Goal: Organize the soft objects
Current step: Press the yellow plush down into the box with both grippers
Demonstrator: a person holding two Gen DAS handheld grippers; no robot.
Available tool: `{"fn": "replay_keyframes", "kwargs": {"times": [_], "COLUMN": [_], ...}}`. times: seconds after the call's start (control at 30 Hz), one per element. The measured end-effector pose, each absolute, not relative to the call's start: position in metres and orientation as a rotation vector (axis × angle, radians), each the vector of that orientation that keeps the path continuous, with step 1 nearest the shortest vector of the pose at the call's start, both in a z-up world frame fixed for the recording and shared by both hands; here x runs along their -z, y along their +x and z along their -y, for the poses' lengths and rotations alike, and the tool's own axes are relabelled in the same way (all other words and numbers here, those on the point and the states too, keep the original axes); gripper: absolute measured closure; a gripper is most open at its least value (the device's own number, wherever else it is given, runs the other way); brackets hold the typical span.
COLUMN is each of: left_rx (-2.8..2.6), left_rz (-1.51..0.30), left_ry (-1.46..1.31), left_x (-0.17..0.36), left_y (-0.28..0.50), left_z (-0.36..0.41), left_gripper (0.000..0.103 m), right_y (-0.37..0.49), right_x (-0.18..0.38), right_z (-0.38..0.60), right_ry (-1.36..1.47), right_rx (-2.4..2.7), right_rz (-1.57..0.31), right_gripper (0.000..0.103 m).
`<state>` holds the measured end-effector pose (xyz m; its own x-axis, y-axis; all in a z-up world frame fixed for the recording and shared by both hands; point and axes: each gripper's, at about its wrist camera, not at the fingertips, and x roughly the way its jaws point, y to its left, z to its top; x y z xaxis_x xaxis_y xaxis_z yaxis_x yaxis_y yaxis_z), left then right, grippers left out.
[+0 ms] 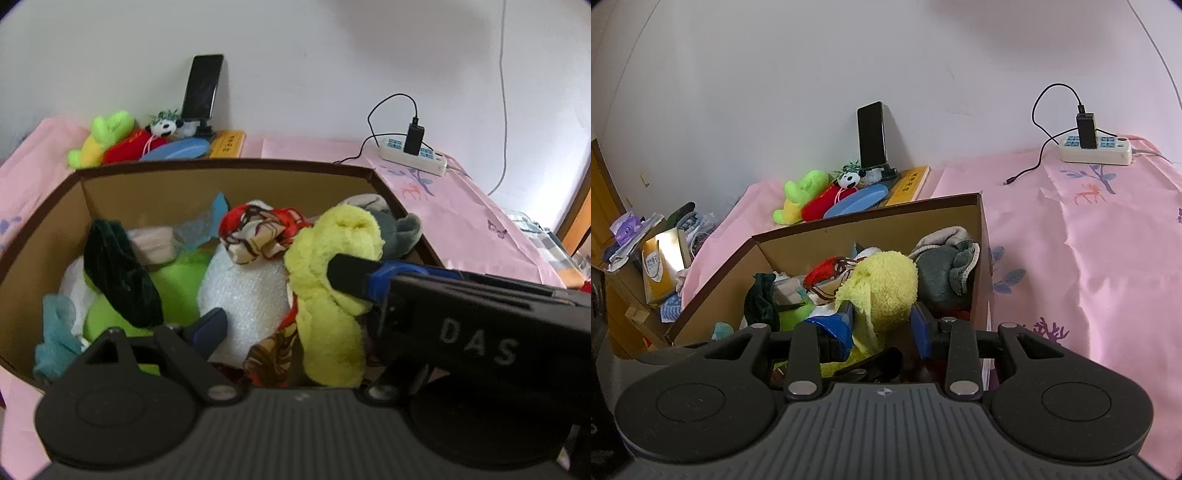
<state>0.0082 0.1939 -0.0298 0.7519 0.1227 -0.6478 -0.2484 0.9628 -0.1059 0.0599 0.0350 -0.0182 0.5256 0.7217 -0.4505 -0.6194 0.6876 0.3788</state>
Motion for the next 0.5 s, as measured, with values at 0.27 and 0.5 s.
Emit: {"fn": "replay_keyframes", "kwargs": {"times": [0.27,0.5], "left_rx": [-0.224,-0.221], "left_rz": [-0.718,-0.710], "left_ry": [-0.239,-0.240], "left_x": [0.0362,0.0362], "left_y": [0.0125,0.0118], "left_z": [-0.2013,-0.2003], "left_gripper": [0.023,0.022], "right_y": [0.0606,0.0605], "right_x": [0.0192,0.0206], "right_z": [-0.0340,-0.0341], "right_ry": [0.188,0.191], "right_rx": [-0.821,-0.825], "right_rz": [-0.617,-0.613], "right_gripper": [0.087,0.087]}}
